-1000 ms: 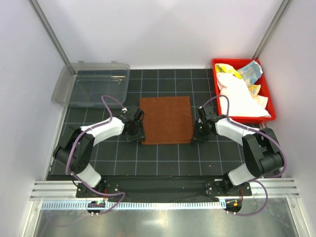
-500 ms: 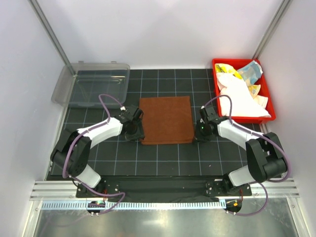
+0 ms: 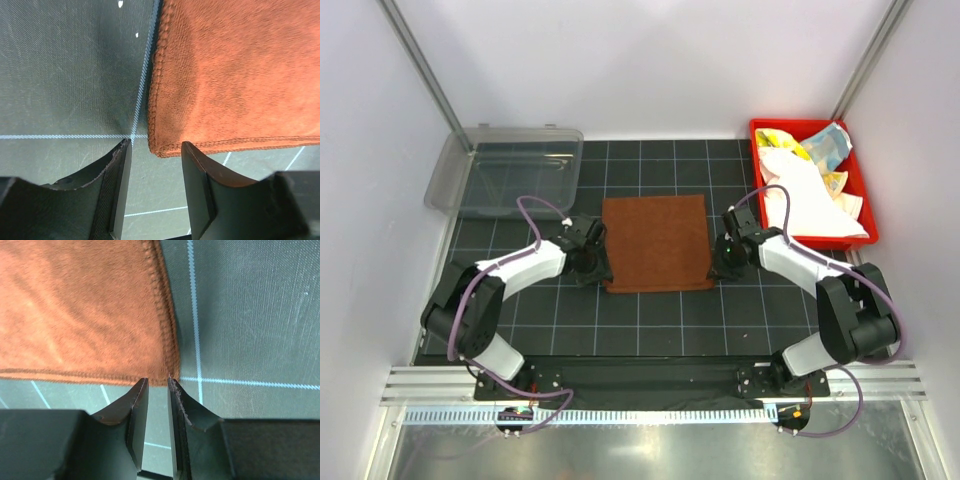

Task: Fold and stack the towels
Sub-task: Fold the towel

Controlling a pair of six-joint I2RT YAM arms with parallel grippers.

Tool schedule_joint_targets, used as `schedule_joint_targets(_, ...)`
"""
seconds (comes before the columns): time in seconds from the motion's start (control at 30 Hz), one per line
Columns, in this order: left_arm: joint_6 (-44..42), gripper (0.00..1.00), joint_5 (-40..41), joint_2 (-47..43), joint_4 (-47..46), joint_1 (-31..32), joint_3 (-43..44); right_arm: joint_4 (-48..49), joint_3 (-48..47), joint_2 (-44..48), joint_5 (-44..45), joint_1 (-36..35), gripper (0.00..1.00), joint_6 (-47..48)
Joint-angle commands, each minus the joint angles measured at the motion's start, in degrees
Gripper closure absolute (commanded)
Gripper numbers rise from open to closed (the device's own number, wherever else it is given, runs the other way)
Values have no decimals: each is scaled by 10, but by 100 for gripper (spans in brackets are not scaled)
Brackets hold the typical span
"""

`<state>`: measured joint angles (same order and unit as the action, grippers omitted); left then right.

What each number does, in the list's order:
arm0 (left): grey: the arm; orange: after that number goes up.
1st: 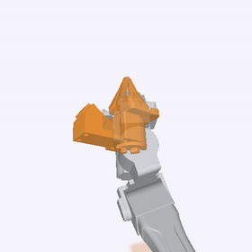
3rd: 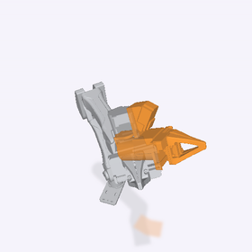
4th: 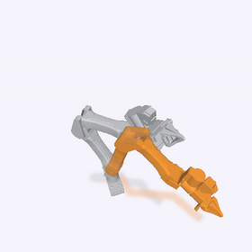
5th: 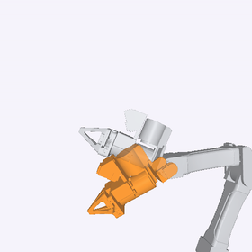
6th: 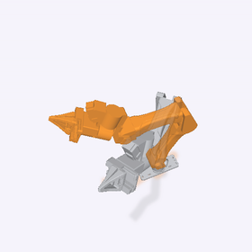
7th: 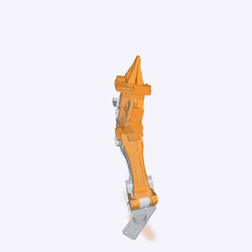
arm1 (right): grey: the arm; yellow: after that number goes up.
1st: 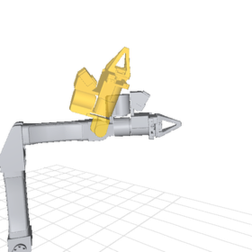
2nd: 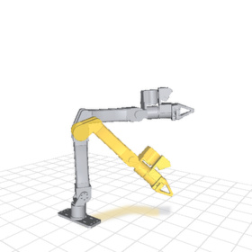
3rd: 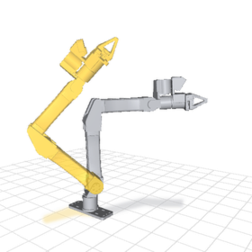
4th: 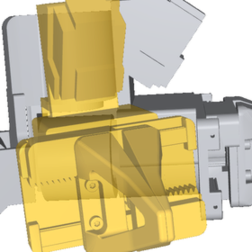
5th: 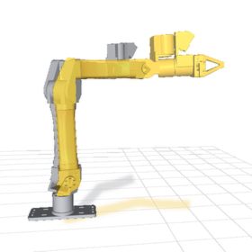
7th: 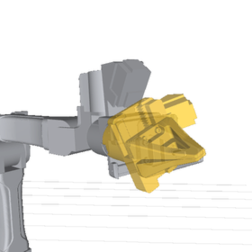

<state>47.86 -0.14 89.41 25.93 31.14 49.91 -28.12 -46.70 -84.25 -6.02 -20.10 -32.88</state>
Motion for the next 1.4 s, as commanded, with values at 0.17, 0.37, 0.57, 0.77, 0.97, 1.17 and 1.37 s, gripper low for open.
schedule_joint_targets(0.17, 11, 55, -4, 16, -33, -2, -3, 29, -13, -32, 17, -2, 70, -10)
schedule_joint_targets(0.37, 11, 64, 15, 24, -31, -2, 1, 39, -6, -33, 28, -1, 78, -10)
schedule_joint_targets(0.57, 14, 83, 28, 18, -27, -2, 3, 44, -2, -29, 31, -1, 96, -10)
schedule_joint_targets(0.77, 14, 100, 30, 17, -9, -2, 23, 35, -15, -22, 31, -1, 99, -10)
schedule_joint_targets(0.97, 14, 100, 32, 13, 10, -1, 39, 23, -27, -19, 34, -1, 99, -5)
schedule_joint_targets(1.17, 14, 100, 30, 19, 21, -2, 48, 17, -37, -22, 29, -1, 99, -3)
schedule_joint_targets(1.37, 5, 100, 39, 15, 77, -2, 115, -52, -114, -10, 37, -1, 99, 20)
